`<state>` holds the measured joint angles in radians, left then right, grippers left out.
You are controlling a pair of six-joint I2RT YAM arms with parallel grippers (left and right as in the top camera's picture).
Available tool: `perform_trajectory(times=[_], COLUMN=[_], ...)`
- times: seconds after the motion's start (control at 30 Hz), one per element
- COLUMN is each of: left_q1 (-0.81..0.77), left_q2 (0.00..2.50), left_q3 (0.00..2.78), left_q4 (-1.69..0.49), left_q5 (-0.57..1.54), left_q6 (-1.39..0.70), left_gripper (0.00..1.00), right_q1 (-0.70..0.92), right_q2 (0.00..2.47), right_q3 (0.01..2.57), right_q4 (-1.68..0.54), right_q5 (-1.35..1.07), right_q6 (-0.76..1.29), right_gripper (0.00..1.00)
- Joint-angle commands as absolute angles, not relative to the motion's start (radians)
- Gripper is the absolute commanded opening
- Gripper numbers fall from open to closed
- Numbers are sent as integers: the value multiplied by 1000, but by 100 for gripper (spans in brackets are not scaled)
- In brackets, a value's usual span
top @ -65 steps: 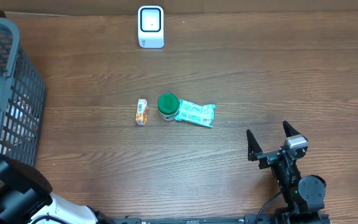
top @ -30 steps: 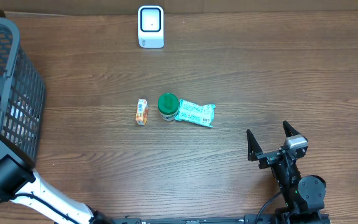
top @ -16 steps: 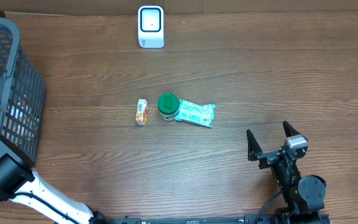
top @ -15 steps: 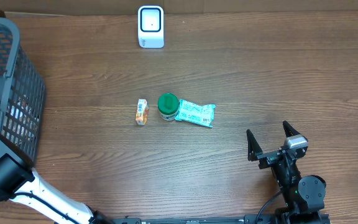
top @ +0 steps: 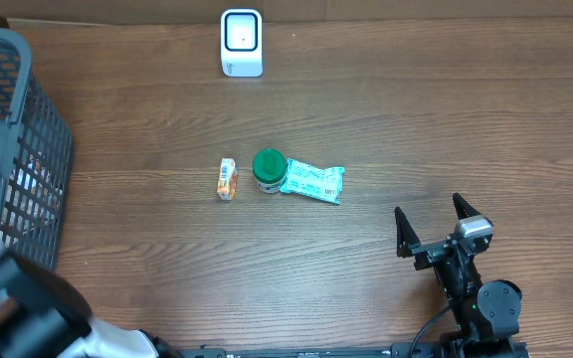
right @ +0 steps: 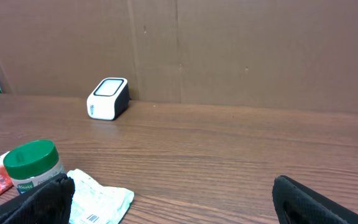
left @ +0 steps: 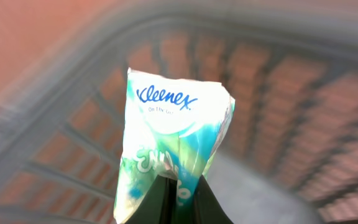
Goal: Scan the item barcode
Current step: 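Grasp the teal Kleenex tissue pack in the basket with the left gripper, then carry the tissue pack out and set it beside the orange box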
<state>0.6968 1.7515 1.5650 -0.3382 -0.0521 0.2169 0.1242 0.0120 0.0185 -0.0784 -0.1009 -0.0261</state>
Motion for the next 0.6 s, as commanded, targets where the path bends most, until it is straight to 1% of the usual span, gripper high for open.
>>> perform_trajectory(times=[0.0,0.1,0.2,0.23,0.3,0.37,0.4,0.47,0.57], left_q1=[641,585,488,451,361,281,258,162,78], left_q2=[1516,1398,1315,1305,1304,1315,1317,1327,1339], left_q3=[1588,1588,1588,1588,1583,1563,1555,1499,1404], left_q4=[-416,-527,-722,-793,-936,-1023,-1040,-1070,-1058], left_q5=[39,113,239,246,244,226,218,179,86], left_q6=[109,70,57,39,22,22,22,17,-45], left_gripper=[4,4,4,4,4,4,4,4,4], right_q1=[123,123,123,123,123,123,123,123,123], right_q2=[5,5,5,5,5,5,5,5,5], right_q3=[8,8,8,8,8,8,8,8,8], right_q4=[-74,-74,-74,-74,-74,-74,-74,-74,-74], right_q5=[-105,-105,-105,-105,-105,-106,-105,-105,-105], right_q6=[-27,-27,-27,-27,-27,-27,-27,-27,-27], right_gripper=[100,100,100,100,100,100,100,100,100])
